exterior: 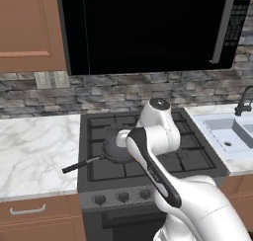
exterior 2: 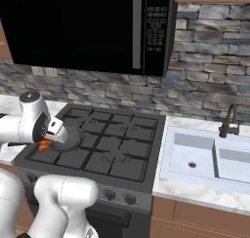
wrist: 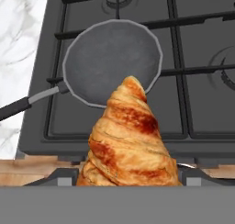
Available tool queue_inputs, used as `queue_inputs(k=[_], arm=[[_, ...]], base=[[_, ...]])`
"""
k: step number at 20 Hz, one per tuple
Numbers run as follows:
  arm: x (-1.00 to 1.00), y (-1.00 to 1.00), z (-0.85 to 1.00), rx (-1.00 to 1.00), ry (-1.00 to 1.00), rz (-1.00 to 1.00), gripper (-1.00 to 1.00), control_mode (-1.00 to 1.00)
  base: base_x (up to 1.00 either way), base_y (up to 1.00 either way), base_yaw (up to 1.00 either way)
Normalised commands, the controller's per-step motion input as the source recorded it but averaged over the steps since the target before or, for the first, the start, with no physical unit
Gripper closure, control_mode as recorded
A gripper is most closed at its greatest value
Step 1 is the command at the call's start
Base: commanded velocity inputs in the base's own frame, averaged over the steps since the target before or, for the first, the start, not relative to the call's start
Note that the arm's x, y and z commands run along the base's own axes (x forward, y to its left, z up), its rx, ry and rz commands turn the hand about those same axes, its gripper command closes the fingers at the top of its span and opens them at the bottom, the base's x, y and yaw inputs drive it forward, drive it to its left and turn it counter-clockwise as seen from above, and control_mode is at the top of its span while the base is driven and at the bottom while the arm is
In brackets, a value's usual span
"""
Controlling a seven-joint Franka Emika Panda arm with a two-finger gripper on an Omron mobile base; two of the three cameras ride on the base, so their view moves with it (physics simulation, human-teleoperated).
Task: Pick the croissant and place it on the pan. Then turn on the stove to warm the croissant.
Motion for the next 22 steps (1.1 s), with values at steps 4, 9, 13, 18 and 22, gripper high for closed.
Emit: queue_inputs(k=[4, 9, 13, 18, 22], arm=[[0.22, 0.26, -0.01, -0.08, 0.0, -0.02, 1.0, -1.0], [0.16, 0.19, 0.0, -0.08, 0.0, -0.03, 1.0, -1.0], [0.1, 0.1, 0.0, -0.05, 0.02, -0.04, 1.0, -1.0], [0.07, 0.0, -0.02, 0.0, 0.04, -0.04, 1.0, -1.0], [0.08, 0.0, -0.02, 0.0, 0.04, -0.04, 1.0, -1.0]], base=[[0.0, 0.0, 0.0], [0.0, 0.0, 0.0], [0.0, 0.0, 0.0], [0.0, 0.0, 0.0], [0.0, 0.0, 0.0]])
